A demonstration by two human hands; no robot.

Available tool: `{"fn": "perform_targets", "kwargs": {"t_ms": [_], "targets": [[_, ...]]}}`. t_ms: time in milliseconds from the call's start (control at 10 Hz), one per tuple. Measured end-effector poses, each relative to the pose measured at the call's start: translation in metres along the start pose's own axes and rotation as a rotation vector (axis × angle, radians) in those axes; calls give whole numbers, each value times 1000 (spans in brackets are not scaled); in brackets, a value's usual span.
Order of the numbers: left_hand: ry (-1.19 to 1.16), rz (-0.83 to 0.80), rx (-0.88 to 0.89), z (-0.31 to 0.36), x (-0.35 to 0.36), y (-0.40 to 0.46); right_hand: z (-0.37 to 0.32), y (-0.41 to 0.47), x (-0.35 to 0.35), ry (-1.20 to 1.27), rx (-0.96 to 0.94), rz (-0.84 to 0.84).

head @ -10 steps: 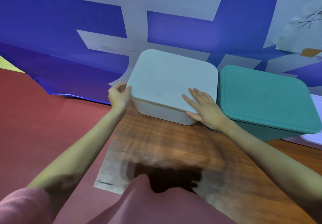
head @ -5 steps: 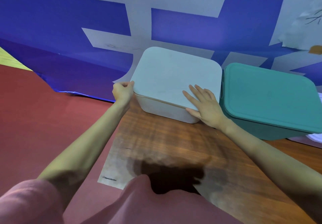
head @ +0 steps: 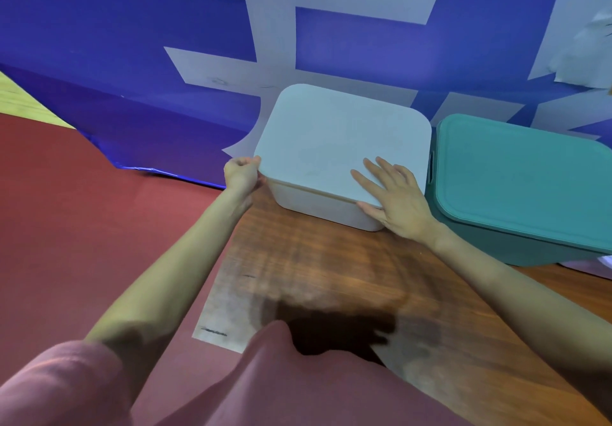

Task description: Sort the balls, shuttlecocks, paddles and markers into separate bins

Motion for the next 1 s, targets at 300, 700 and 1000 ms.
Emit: {"fn": "perform_targets", "kwargs": {"t_ms": [300, 700, 1000], "targets": [[1151, -244, 911, 70, 87, -1, 42, 28, -13, 197, 256, -20], [1288, -237, 865, 96, 104, 25, 74, 43, -16, 38, 354, -157], [1535, -341, 657, 90, 107, 26, 72, 40, -12, 176, 354, -290]]}}
Point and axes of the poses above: each hand's wrist, its own y-axis towards the middle knuckle, its own x-axis out of the palm, z = x × y, the point moved 9 cm from there along y, towards the middle knuckle, and after that the axes turned 1 degree about -y, right-handed, at the moved point
